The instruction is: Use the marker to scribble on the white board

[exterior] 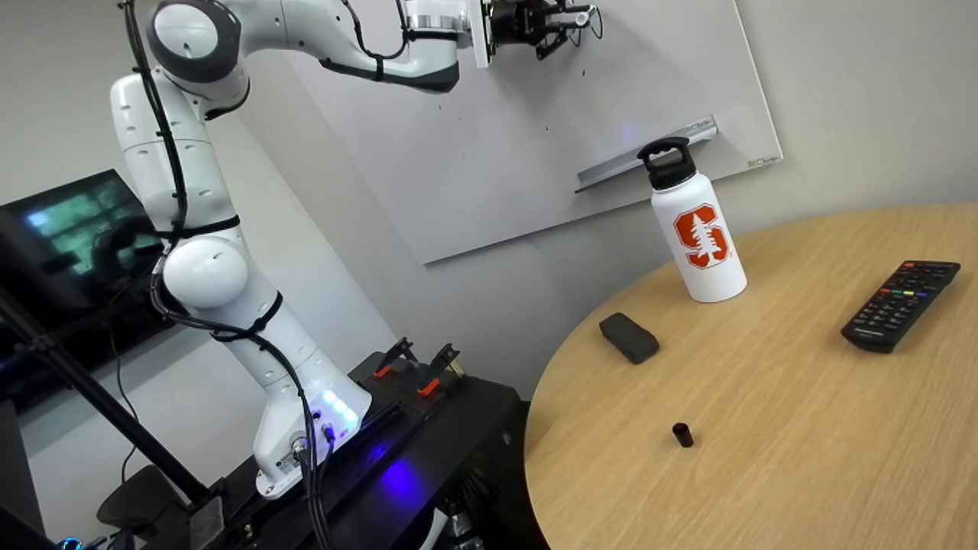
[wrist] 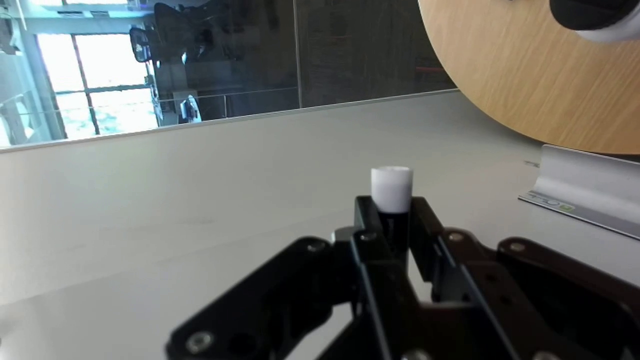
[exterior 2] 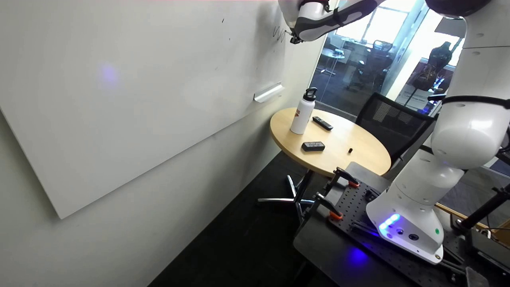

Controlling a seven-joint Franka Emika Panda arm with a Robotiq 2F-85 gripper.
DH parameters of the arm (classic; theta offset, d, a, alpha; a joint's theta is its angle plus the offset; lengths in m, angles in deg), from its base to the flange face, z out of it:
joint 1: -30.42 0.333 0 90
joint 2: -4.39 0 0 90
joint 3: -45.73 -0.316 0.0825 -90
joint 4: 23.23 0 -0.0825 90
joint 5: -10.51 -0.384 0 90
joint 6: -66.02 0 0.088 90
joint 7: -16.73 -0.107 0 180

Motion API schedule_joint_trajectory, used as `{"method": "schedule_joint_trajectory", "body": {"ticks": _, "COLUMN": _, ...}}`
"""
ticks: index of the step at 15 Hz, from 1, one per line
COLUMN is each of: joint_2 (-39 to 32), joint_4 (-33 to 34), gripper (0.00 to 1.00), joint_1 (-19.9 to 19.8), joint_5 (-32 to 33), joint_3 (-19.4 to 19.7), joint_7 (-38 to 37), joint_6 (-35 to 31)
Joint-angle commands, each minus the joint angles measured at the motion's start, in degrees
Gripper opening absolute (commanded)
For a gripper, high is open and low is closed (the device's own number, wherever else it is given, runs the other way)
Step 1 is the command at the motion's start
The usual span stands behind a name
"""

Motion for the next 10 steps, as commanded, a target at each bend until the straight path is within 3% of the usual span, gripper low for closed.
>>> {"method": "schedule_joint_trajectory", "body": {"ticks": 1, "joint_2": -0.85, "joint_4": 1.04, "gripper": 0.05, "joint_1": 0.98, "joint_5": -1.01, "joint_3": -0.14, "joint_7": 1.97, "joint_6": -0.72}}
{"method": "schedule_joint_trajectory", "body": {"ticks": 7, "joint_2": -1.72, "joint_4": -1.07, "gripper": 0.05, "joint_1": 1.92, "joint_5": -0.45, "joint_3": -0.55, "joint_7": 4.1, "joint_6": -0.04}}
{"method": "schedule_joint_trajectory", "body": {"ticks": 10, "joint_2": 3.71, "joint_4": -7.13, "gripper": 0.05, "joint_1": 2.15, "joint_5": 0.45, "joint_3": -0.29, "joint_7": 4.13, "joint_6": -0.41}}
